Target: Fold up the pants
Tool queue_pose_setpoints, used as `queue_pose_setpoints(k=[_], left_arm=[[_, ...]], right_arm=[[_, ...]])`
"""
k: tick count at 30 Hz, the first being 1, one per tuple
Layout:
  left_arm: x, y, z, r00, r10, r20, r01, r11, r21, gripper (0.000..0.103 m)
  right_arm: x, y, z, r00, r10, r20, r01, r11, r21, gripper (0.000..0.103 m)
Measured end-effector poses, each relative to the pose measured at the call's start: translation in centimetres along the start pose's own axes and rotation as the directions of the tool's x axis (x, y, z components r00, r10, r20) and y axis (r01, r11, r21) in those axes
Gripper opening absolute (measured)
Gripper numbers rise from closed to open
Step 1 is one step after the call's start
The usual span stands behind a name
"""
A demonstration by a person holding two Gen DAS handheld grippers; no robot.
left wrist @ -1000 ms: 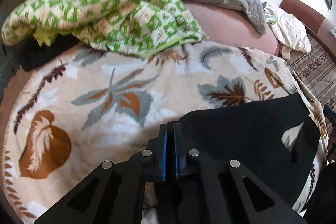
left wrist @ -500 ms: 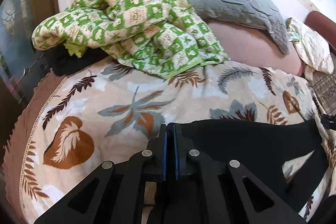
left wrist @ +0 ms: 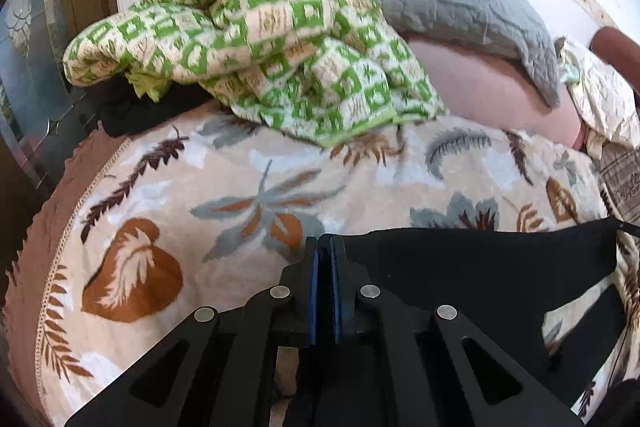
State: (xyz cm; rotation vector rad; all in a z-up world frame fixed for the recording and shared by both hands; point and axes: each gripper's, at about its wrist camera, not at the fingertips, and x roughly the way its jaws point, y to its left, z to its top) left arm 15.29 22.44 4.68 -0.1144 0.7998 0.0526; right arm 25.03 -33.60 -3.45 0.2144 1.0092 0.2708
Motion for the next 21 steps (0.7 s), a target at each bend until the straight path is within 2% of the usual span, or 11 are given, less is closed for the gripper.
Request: queue_pose_setpoints(k=[1,3,6,13,17,21], left_arm=[[-0.4,0.1,0.1,1.0,-0.004,0.018,0.005,1.0,-0.006,0.004],[-0.4,0.0,-0.4,1.0,0.012,0.022,-0.013,1.0,0.023,0.004],[0.0,-0.6,-2.2,0.999,0.022,-0.024,-0.019,0.996,0.09,0.004],[-6.2,-1.2,-6.2,0.994,-0.059,0.095,0.042,0.985,0.169,0.004],[-9.1,0.8,-10.7,0.992,-0.083,0.098,0.07,0.989,0.13,0.004],[-10.2,3.1,-15.5,0.994,-0.101,0.038,0.099,0.994,0.05,0.005]], right_arm=[[-1.3,0.5,0.5,0.999,-0.003,0.052,0.004,1.0,-0.021,0.005],[-2.5,1.1,0.8,0.996,0.006,0.094,-0.002,0.999,-0.045,0.004],[-2.0,2.1,-0.2,0.999,-0.027,0.046,0.032,0.994,-0.107,0.004],[-5.7,4.8,-5.6,0.996,-0.012,0.092,0.035,0.966,-0.255,0.004],[-8.1,5.2,-9.7,0.996,-0.016,0.085,0.042,0.949,-0.313,0.004],[-8.8,4.5,-14.4,0.998,-0.05,0.037,0.06,0.932,-0.357,0.004]])
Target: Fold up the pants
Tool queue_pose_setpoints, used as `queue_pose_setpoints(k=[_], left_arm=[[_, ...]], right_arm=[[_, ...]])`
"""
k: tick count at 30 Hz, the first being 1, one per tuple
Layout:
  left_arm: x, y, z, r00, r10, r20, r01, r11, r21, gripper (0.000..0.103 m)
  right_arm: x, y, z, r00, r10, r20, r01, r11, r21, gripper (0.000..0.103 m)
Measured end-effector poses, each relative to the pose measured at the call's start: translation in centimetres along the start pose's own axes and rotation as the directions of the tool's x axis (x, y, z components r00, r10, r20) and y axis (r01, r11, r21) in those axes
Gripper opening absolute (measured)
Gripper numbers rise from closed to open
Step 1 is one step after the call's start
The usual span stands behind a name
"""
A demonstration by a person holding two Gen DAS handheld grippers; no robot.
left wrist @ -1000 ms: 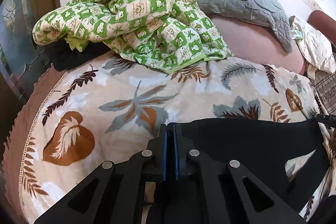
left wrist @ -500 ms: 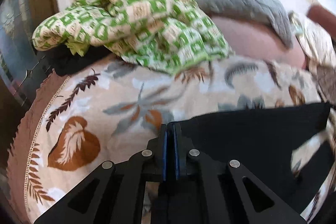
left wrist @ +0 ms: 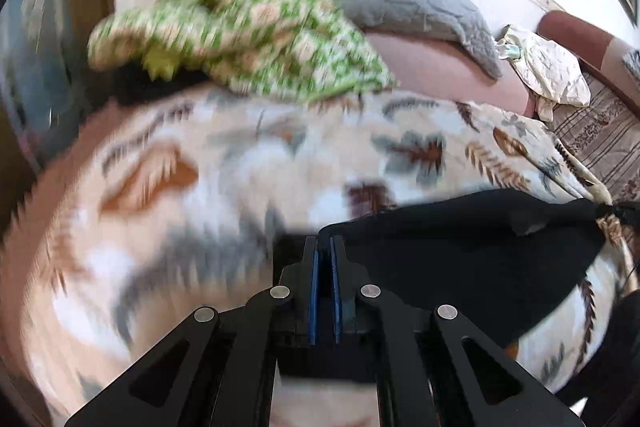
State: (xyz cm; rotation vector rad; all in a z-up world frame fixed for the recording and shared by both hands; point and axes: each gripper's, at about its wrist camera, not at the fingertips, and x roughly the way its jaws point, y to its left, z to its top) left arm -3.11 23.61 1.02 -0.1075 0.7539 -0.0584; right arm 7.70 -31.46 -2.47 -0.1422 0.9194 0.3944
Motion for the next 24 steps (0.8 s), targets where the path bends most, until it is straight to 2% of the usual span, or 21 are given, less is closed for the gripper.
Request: queue_pose_setpoints(k=[2,3,4,5,7,9,10,12,13,14,16,17,18,19,22,24], left_arm=[[0.0,1.0,-2.0,0.999,-0.016,-0.051,0.013,0.998,-0.059,0.01],[-0.1,1.3,-2.4,0.997,-0.033,-0.066,0.027,0.996,-0.089,0.01],[-0.4,2.0,-3.0,0.996,-0.043,-0.075,0.032,0.99,-0.134,0.019],[-0.8,2.5,-3.2,0.996,-0.037,-0.076,0.024,0.986,-0.164,0.035],[-2.3,4.1,-3.6,0.999,-0.031,-0.042,0.019,0.964,-0.265,0.052],[-3.6,5.4,-4.1,0.996,-0.084,-0.007,0.075,0.922,-0.379,0.053],[-4.3,5.9,-4.6,0.99,-0.137,0.022,0.133,0.883,-0.45,0.055],[-5.0,6.9,-5.4,0.966,-0.242,0.091,0.249,0.77,-0.588,0.057],[-5.1,7.3,-5.9,0.949,-0.29,0.125,0.3,0.701,-0.646,0.057],[-4.7,7.8,-6.5,0.921,-0.351,0.17,0.358,0.586,-0.727,0.057],[-3.8,8.1,-7.5,0.887,-0.41,0.21,0.398,0.453,-0.798,0.057],[-3.1,8.2,-7.6,0.875,-0.431,0.22,0.402,0.395,-0.826,0.057],[-2.6,8.2,-7.6,0.872,-0.438,0.218,0.399,0.378,-0.836,0.057],[-2.1,8.3,-7.5,0.876,-0.435,0.211,0.389,0.373,-0.842,0.057],[-0.5,9.0,-7.1,0.897,-0.403,0.185,0.343,0.367,-0.865,0.057],[0.3,9.4,-7.5,0.911,-0.384,0.152,0.293,0.345,-0.892,0.036]], right_arm=[[0.2,0.5,-1.8,0.999,0.002,-0.039,-0.003,1.0,-0.019,0.007],[0.3,0.7,-2.5,0.999,-0.001,-0.05,0.0,1.0,-0.03,0.012],[0.2,1.2,-3.2,0.998,-0.018,-0.054,0.015,0.999,-0.052,0.014],[-0.1,1.6,-3.6,0.998,-0.029,-0.054,0.026,0.997,-0.07,0.018],[-0.7,1.9,-4.1,0.997,-0.046,-0.063,0.041,0.997,-0.068,0.032],[-1.9,2.1,-4.3,0.997,-0.067,-0.045,0.064,0.996,-0.067,0.038],[-2.5,2.2,-4.3,0.997,-0.072,-0.036,0.07,0.996,-0.059,0.041],[-3.9,2.3,-4.1,0.996,-0.087,-0.011,0.086,0.996,-0.025,0.045],[-4.5,2.4,-3.9,0.995,-0.096,0.005,0.096,0.995,-0.008,0.047],[-5.3,2.6,-3.6,0.994,-0.109,0.023,0.109,0.994,0.018,0.049],[-6.2,3.1,-3.2,0.991,-0.121,0.047,0.118,0.991,0.061,0.051],[-6.6,3.4,-3.0,0.992,-0.116,0.057,0.112,0.991,0.079,0.052],[-6.9,3.9,-2.8,0.993,-0.098,0.072,0.091,0.991,0.095,0.052],[-7.3,4.4,-2.7,0.993,-0.08,0.091,0.071,0.992,0.104,0.052],[-7.8,6.1,-2.3,0.99,-0.091,0.105,0.086,0.995,0.053,0.053],[-8.0,6.1,-2.1,0.994,-0.064,0.089,0.057,0.995,0.079,0.053]])
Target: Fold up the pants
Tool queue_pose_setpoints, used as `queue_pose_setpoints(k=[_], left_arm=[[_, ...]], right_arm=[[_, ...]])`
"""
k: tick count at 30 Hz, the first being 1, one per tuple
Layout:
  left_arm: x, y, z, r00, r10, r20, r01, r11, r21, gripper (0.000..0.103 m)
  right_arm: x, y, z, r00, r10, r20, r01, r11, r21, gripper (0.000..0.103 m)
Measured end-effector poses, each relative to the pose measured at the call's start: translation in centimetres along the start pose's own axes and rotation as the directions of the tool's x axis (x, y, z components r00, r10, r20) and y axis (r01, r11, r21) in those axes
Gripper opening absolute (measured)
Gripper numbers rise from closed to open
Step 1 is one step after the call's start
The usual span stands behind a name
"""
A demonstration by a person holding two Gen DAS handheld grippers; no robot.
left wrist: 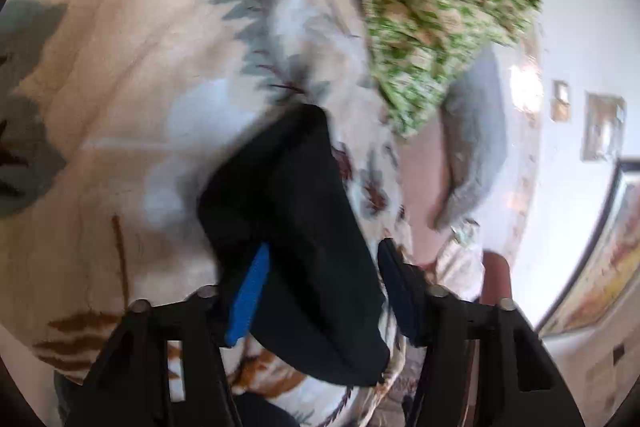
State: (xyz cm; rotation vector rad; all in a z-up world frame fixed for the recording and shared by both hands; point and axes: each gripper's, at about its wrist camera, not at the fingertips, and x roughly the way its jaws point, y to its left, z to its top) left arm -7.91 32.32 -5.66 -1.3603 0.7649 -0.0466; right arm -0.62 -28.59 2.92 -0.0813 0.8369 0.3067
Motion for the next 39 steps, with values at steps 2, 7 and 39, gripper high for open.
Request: queue_pose_setpoints(k=[2,7,39], left_arm=[[0.1,0.1,-0.2,0.997,0.074,-0.013,-0.074,0.997,0.03,0.004],[-1.2,-3.0,-2.8,0.966,0.229,0.123,-0.257,0.905,0.339,0.004],[0.3,-2.6,-5.2,0.951,0.253,0.179,-0.306,0.859,0.41,0.003]], right_arm=[[-0.2,-0.6,0.1,1.0,0.012,-0.019,-0.011,0.998,0.067,0.056],[-1.4,-4.8,-0.2,0.997,0.064,-0.052,-0.039,0.918,0.394,0.078],[8.5,-9.6,-5.9,0.961,0.272,0.058,-0.207,0.561,0.801,0.003]])
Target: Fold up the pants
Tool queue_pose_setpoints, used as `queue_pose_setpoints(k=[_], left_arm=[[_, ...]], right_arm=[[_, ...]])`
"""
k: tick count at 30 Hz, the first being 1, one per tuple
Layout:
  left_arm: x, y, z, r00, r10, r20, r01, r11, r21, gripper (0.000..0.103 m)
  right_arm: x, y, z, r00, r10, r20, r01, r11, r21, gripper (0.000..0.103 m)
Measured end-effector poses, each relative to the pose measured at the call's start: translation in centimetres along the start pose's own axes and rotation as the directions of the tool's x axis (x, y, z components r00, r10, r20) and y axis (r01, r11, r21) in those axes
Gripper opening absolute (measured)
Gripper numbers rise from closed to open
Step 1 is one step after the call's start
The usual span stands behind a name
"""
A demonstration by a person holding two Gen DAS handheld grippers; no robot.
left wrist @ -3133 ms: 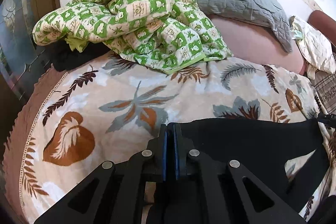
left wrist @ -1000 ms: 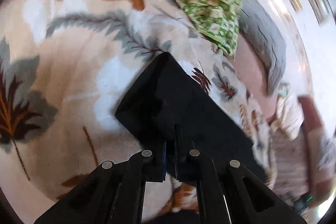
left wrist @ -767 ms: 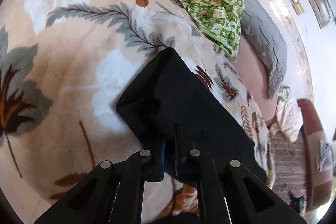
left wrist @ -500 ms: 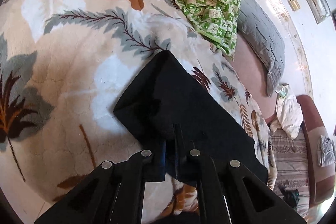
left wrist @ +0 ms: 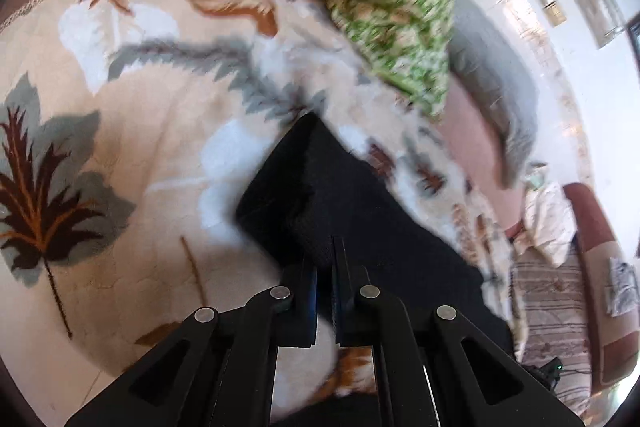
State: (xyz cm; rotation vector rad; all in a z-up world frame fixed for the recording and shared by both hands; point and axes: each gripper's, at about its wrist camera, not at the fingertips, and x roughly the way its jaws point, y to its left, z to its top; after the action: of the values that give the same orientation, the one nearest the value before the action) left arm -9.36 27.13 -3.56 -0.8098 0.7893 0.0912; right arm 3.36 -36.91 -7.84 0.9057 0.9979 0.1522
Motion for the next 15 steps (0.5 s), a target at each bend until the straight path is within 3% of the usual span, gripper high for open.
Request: queue_pose_setpoints(k=[4,7,9,12,15], left_arm=[[-0.3,0.4,-0.2,1.0,-0.004,0.006,0.004,0.999,-0.033,0.003],[-1.8,-0.1,-0.2,0.999,-0.012,0.038,0.012,1.0,-0.018,0.003],[-1.2,0.6,-0.1,0.999,0.02,0.029,-0.019,1.0,-0.009,0.003],[-0.3,2.2,-0.3,1.0,-0.001,-0.006,0.0,0.997,-0.076,0.004],[-0.5,1.1,-0.4,1.0,0.026,0.003,-0.026,1.0,-0.014,0.004]], right_arm=[[0.4,-0.7,-0.3,1.0,-0.015,0.0,0.015,1.0,0.009,0.003],[-1.2,0.4,-0.5,0.999,-0.004,0.047,0.006,0.999,-0.053,0.003],[-1.3,0.6,-0.6,0.998,-0.028,0.049,0.033,0.995,-0.091,0.003],[-0.4,-0.3,-0.6,0.998,-0.064,0.014,0.065,0.996,-0.055,0.003],[-0.8,-0.1,-0.7,0.997,-0.065,0.032,0.067,0.996,-0.065,0.003]])
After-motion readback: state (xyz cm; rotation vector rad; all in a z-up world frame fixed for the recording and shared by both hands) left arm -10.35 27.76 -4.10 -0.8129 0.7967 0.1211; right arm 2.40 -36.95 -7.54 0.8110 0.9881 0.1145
